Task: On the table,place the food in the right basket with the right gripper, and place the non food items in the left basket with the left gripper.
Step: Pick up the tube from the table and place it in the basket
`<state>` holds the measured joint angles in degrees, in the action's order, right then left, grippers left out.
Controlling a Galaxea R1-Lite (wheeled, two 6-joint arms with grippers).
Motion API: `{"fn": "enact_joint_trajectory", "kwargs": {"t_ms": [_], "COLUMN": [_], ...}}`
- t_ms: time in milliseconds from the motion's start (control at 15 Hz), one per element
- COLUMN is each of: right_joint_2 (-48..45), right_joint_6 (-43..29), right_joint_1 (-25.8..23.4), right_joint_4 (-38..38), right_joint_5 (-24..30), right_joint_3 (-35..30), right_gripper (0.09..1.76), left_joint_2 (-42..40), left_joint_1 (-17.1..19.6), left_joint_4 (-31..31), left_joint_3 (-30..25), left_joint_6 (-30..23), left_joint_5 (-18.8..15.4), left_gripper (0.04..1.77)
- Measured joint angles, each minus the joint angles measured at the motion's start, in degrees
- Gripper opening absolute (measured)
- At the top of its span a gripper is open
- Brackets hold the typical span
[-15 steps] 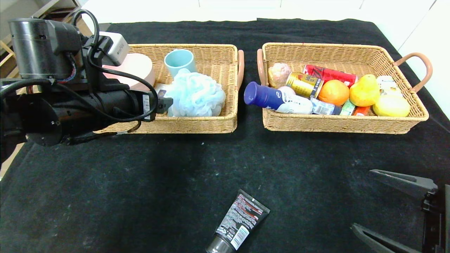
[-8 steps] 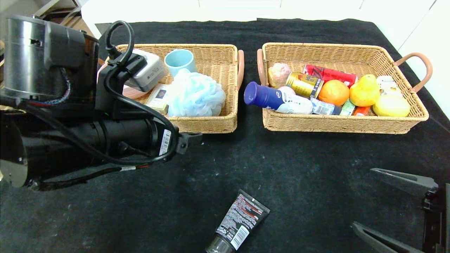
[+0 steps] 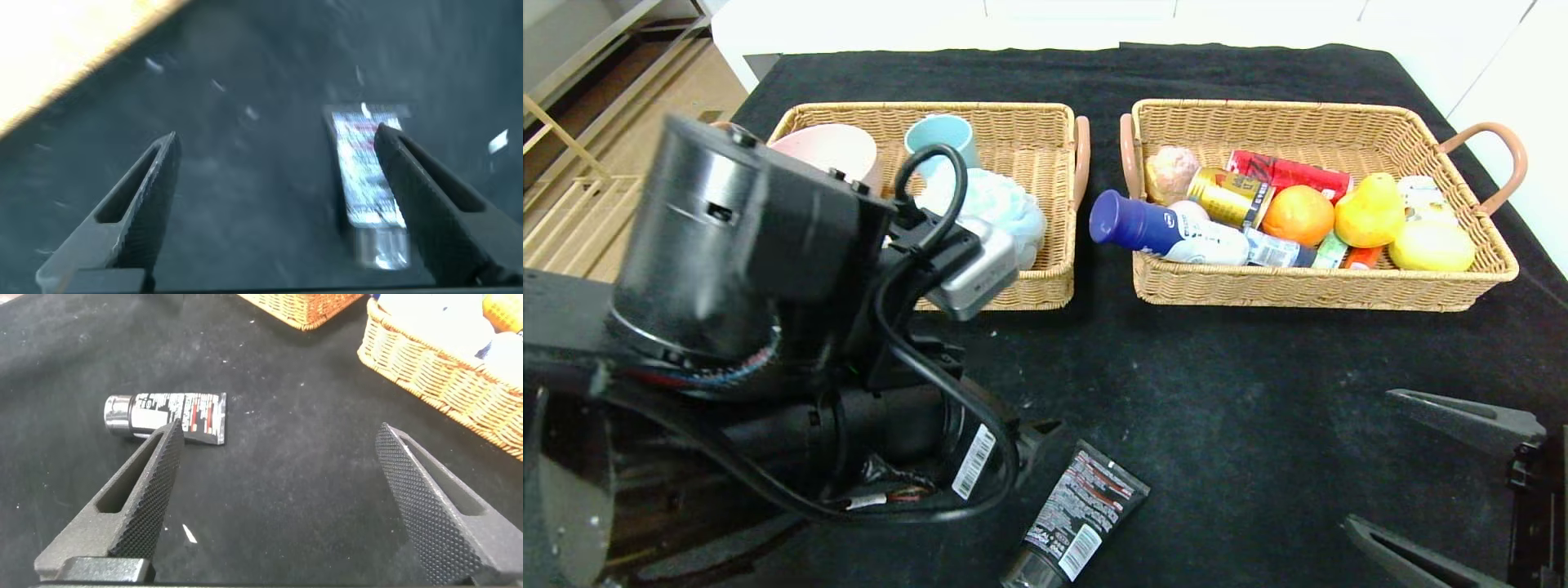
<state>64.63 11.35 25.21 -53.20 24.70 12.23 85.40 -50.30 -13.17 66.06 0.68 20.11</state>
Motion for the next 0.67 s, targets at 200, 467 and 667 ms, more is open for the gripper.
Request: {"fn": "enact_joint_trajectory", "kwargs": {"t_ms": [200,467,667], "right_joint_2": [-0.1,-0.6,-1.1], "right_joint_6": [0.0,0.1,0.1], "right_joint_1": [0.0,0.0,0.1], "right_joint_4": [0.0,-0.1,-0.1], "right_joint_5": [0.0,0.0,0.0], "right_joint_3": [0.0,0.2,0.1], "right_gripper": [1.71,1.71,1.71], "left_joint_2": [3.4,6.7,7.9], "left_joint_1": [-4.6,-8.5,-10.1], "left_joint_4": [-1.4,-2.4,-4.9], "left_joint_3": [0.0,-0.3,0.1], "left_joint_6": [-5.1,-6.0,-6.6], "left_joint_5": [3.1,5.2,5.5], "left_gripper": [1.70,1.71,1.71]}}
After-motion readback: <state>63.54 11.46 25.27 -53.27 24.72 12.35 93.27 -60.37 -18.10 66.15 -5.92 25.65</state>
